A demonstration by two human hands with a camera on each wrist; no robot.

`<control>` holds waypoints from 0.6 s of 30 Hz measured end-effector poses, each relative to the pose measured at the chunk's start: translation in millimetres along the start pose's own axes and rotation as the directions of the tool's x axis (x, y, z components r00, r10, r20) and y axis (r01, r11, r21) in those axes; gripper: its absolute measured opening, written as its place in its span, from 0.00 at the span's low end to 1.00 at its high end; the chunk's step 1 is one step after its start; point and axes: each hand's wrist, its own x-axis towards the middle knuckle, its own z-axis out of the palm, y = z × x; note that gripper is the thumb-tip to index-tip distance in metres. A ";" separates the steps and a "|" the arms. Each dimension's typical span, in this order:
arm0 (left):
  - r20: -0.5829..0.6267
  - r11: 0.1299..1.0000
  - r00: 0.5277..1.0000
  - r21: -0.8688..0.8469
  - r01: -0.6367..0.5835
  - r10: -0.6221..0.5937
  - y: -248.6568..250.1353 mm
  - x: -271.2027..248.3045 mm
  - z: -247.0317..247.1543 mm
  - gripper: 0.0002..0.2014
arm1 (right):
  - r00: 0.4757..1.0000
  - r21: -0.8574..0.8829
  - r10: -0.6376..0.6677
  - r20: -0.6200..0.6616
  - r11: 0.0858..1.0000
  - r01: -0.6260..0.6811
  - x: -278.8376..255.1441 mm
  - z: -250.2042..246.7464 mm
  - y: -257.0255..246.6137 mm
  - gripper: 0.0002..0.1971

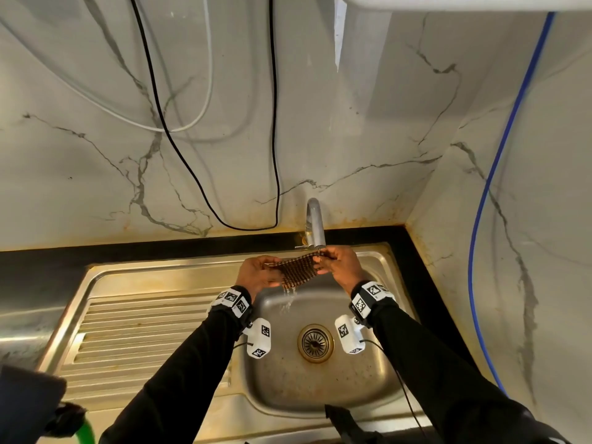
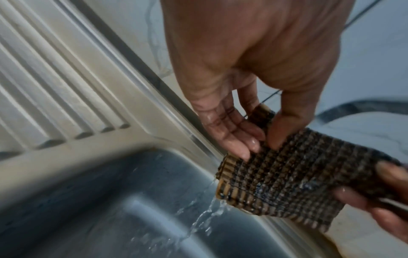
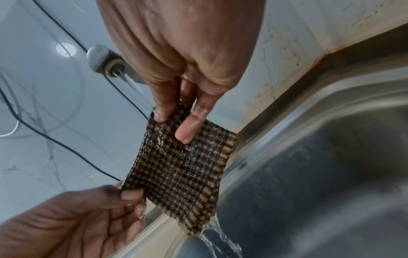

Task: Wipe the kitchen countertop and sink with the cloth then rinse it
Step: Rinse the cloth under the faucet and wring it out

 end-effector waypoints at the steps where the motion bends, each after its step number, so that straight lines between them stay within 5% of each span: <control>1: -0.001 0.999 1.000 0.046 -0.028 0.028 0.5 1.2 6.4 0.13 | 1.000 -0.024 -0.003 -0.006 1.000 0.002 0.1 -4.9 0.5 0.07; 7: 0.042 0.985 0.989 0.091 -0.144 0.141 7.0 12.7 42.9 0.10 | 0.995 -0.121 -0.047 -0.086 0.992 0.036 -6.8 -44.8 11.3 0.04; 11: 0.152 0.990 0.980 0.033 -0.135 0.128 5.0 12.1 66.3 0.13 | 0.992 0.040 0.016 -0.128 0.999 -0.011 -16.2 -63.4 14.4 0.08; 18: 0.112 0.998 0.992 0.000 -0.064 0.063 9.1 7.6 77.1 0.13 | 0.984 0.197 0.133 -0.115 0.974 -0.109 -17.2 -56.9 21.0 0.13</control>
